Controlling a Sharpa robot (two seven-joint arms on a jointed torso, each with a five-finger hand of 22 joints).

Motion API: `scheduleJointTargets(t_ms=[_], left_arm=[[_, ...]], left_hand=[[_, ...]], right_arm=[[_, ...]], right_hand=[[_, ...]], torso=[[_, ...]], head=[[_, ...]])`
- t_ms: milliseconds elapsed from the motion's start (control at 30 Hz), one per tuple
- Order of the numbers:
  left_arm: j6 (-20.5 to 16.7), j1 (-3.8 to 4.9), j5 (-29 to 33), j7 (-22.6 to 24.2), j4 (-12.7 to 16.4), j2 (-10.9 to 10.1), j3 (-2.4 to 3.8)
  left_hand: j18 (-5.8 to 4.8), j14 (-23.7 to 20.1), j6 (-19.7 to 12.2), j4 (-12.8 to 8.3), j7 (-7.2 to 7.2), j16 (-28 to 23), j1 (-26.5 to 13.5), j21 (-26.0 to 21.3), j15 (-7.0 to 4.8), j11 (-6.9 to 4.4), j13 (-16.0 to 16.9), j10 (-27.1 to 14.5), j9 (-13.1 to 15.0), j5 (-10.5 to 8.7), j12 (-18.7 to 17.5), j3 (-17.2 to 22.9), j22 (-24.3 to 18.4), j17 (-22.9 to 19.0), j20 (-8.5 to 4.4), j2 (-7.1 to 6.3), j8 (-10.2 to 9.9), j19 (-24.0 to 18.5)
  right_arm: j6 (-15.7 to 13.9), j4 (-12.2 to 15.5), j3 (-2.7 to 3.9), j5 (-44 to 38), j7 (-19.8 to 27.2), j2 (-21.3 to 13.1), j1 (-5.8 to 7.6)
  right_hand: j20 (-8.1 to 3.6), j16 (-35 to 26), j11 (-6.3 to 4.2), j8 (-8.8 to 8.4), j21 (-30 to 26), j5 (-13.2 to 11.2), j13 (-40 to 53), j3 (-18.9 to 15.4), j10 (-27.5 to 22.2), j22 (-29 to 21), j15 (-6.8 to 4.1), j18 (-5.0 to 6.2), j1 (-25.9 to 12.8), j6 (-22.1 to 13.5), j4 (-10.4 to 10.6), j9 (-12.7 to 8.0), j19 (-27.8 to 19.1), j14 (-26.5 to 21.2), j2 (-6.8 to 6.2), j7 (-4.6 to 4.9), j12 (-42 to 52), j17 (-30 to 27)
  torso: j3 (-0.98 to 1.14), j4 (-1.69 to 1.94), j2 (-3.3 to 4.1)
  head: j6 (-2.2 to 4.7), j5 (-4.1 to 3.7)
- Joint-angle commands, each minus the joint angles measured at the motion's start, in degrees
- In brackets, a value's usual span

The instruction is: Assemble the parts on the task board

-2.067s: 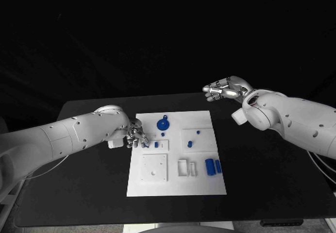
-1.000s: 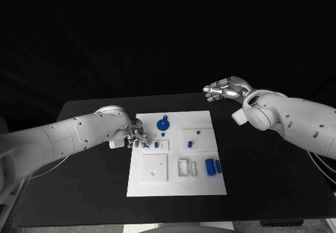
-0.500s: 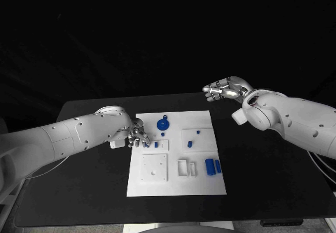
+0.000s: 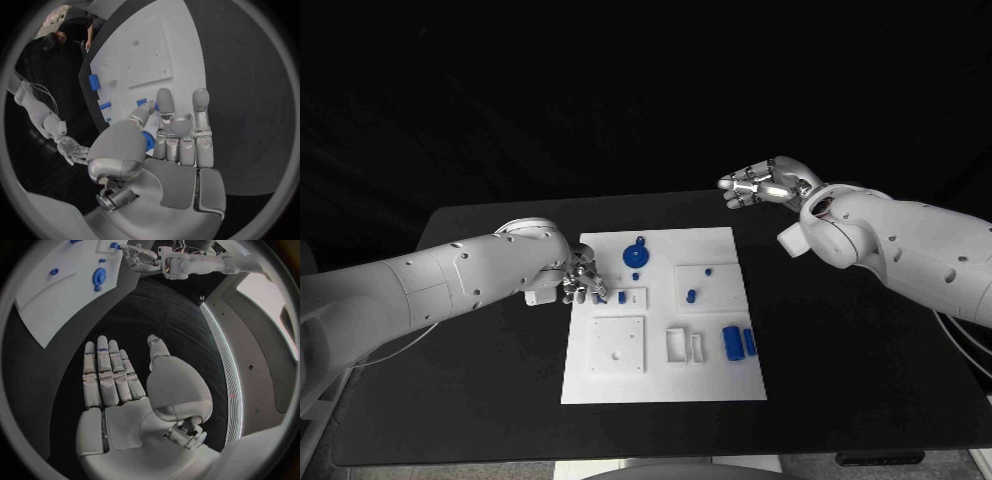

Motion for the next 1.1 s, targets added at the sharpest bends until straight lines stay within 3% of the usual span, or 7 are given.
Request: scheduleJointTargets(t_ms=[33, 1100], left_arm=[[1.00, -0.09, -0.55, -0.11, 0.02, -0.04, -0.02], [1.68, -0.15, -0.56, -0.16, -0.15, 0.11, -0.02]], left_hand=[[0.28, 0.18, 1.91, -7.52, -1.69, -0.10, 0.83, 0.36, -0.36, -1.75, -0.03, 2.26, 0.07, 0.10, 0.09, 7.94, 1.15, 0.05, -0.22, 0.31, 0.34, -0.30], [0.24, 0.18, 1.86, -7.48, -1.67, -0.28, 0.91, 0.38, -0.36, -1.76, 0.00, 2.26, 0.09, 0.12, 0.05, 7.96, 1.14, 0.11, -0.25, 0.33, 0.35, -0.33]], right_arm=[[0.90, 0.09, 0.03, -0.14, 0.38, -0.01, -0.04], [0.86, 0.13, 0.03, -0.17, 0.34, 0.01, -0.04]], right_hand=[[0.12, -0.30, 0.01, -0.06, -0.04, 0.32, -0.05, 0.04, -0.28, -0.09, 0.07, -0.43, -0.34, -0.42, -0.41, -0.07, -0.31, -0.37, 0.04, -0.10, -0.18, -0.10], [0.12, -0.30, 0.01, -0.06, -0.04, 0.32, -0.05, 0.04, -0.28, -0.09, 0.07, -0.43, -0.34, -0.42, -0.41, -0.07, -0.31, -0.37, 0.04, -0.10, -0.18, -0.10]], torso=[[0.00, 0.04, -0.01], [0.04, -0.06, 0.01]], head=[[-0.02, 0.01], [-0.10, -0.07]])
